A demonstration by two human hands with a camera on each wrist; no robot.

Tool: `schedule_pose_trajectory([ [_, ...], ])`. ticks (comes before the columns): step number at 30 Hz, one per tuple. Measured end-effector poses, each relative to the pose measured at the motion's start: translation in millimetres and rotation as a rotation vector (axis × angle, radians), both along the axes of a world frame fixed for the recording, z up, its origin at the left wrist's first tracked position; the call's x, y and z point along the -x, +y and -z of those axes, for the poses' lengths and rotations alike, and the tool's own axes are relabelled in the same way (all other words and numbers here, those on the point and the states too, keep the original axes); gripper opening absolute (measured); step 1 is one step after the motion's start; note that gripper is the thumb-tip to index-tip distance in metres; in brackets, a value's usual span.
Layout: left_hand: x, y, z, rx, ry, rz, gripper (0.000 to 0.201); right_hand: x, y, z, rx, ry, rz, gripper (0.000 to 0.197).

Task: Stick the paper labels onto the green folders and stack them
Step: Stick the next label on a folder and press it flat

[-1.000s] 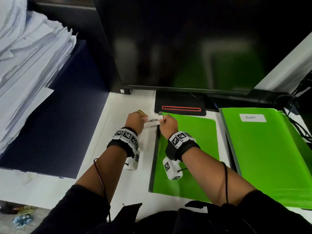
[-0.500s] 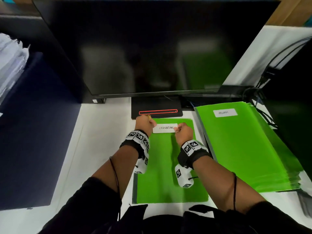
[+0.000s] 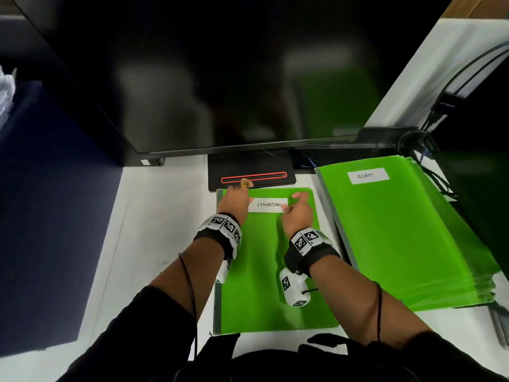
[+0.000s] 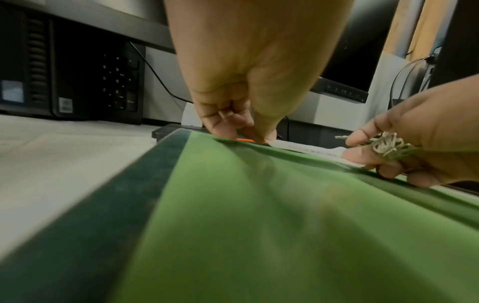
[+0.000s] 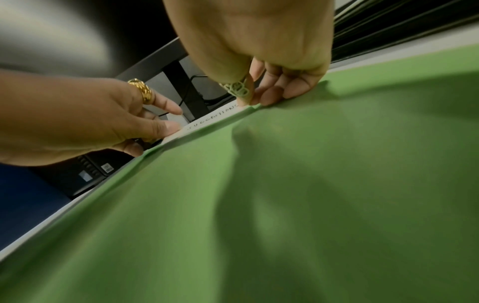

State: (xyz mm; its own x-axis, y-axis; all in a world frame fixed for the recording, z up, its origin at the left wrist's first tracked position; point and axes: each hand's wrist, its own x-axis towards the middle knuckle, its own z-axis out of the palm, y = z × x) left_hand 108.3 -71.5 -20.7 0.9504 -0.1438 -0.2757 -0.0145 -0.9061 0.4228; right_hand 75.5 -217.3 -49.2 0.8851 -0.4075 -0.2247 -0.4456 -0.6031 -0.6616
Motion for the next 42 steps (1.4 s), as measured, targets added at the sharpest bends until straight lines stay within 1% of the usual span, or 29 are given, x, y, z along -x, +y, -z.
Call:
schedule_pose_trajectory([
  [7,0,-2,6,-0.077,-0.017,0.082,0.036,0,-1,1,0.016,0.024,-0.023,0.035],
  [16,-4,-1,10,-0.083,0.013,0.085,0.036,-1,2,-1,0.17,0.04,-0.102,0.029],
  [18,-6,3,12,-0.069,0.013,0.04,0.041,-1,1,-2,0.131,0.016,-0.073,0.032],
  [20,-10,8,11,-0.032,0.026,0.002,0.043,-2,-4,-5,0.045,-0.007,-0.015,0.034],
  [23,-14,9,9,-0.003,0.038,-0.035,0.035,-7,-11,-10,-0.024,0.026,0.024,0.031],
  [24,-15,7,8,-0.001,0.043,-0.056,0.036,-10,-11,-12,-0.042,0.048,0.023,0.034],
  [25,-16,5,6,0.004,0.055,-0.078,0.043,-13,-12,-14,-0.058,0.078,0.022,0.04],
  [27,-18,1,7,-0.015,0.089,-0.09,0.065,-20,-12,-18,-0.066,0.165,0.015,0.051],
  [28,-18,0,8,-0.048,0.096,-0.078,0.072,-22,-13,-20,-0.055,0.21,0.007,0.052],
  [29,-19,-1,10,-0.08,0.107,-0.067,0.076,-25,-14,-21,-0.038,0.244,-0.007,0.052],
  [32,-21,0,15,-0.089,0.133,-0.077,0.07,-31,-19,-19,0.016,0.278,-0.045,0.055],
  [36,-19,1,18,-0.081,0.11,-0.074,0.06,-36,-22,-14,0.055,0.296,-0.09,0.055],
  [39,-17,3,20,-0.075,0.075,-0.071,0.055,-35,-25,-13,0.052,0.283,-0.111,0.056],
  [42,-17,9,21,-0.029,0.097,-0.074,0.048,-33,-29,-11,0.029,0.268,-0.137,0.059],
])
